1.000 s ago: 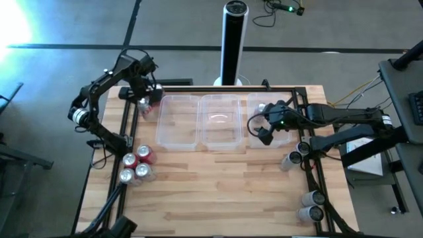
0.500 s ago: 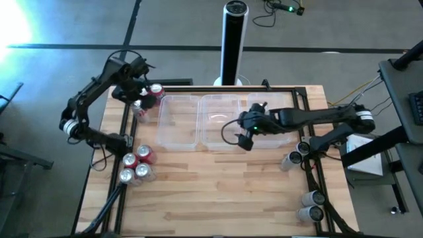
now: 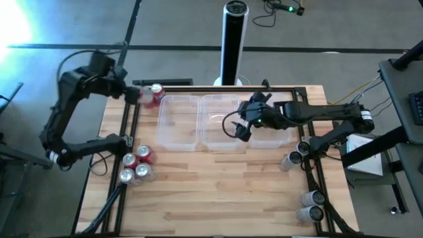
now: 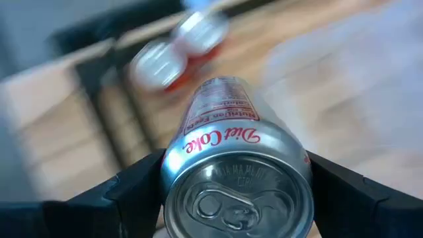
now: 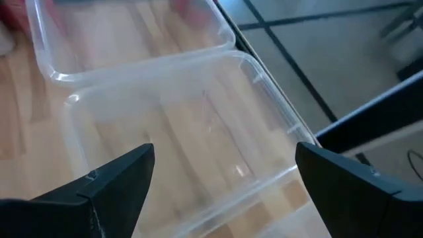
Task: Sort soda cans
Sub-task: Put the top red-silver soda can into the right transparent bin
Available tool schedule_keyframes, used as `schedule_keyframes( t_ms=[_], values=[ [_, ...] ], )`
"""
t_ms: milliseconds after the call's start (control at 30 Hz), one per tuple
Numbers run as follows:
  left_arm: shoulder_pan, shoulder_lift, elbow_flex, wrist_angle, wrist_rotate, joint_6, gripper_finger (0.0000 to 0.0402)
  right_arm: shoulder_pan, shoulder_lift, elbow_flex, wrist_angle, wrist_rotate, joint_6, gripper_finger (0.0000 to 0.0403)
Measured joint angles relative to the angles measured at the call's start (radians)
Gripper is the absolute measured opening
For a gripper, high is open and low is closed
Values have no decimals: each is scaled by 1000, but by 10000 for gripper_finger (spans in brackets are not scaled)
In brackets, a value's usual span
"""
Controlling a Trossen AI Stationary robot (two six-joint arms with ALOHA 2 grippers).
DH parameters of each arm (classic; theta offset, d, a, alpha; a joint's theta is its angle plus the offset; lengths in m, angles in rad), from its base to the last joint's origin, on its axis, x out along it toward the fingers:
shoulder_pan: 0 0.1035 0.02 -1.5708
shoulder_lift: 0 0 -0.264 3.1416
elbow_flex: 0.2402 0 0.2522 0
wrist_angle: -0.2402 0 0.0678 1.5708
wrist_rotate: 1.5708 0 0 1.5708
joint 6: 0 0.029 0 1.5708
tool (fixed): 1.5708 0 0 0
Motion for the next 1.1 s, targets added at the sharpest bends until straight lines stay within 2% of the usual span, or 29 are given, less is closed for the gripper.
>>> schedule_keyframes(
  t_ms=[133,233,300,433,500,567,667,733,800,900,1000,1100],
  values=[
    [-29,-45,39,141,229,-54,289,19,-1,-14,89,5,-69,361],
    [-77,-53,52,252,316,-164,289,44,1,-50,218,28,-150,361],
    [-130,-53,51,316,332,-246,289,61,3,-78,345,53,-232,361],
    [-269,-36,16,483,304,-392,289,85,20,-97,578,104,-432,361],
    [-356,-14,-9,557,249,-442,289,93,36,-91,631,138,-548,361],
    [-452,18,-26,614,156,-472,289,99,66,-67,675,172,-654,361],
    [-564,69,-40,662,-41,-484,289,98,101,-12,677,187,-755,361],
    [-609,104,-51,708,-106,-487,289,98,122,21,673,187,-800,361],
    [-645,134,-63,797,-124,-502,289,98,147,47,670,185,-837,361],
    [-688,183,-68,893,-93,-525,289,97,183,73,670,183,-892,361],
    [-709,231,-60,904,-70,-526,289,94,209,87,717,184,-968,361],
    [-729,262,-58,929,-80,-532,289,94,224,89,835,199,-1039,361]
  ],
)
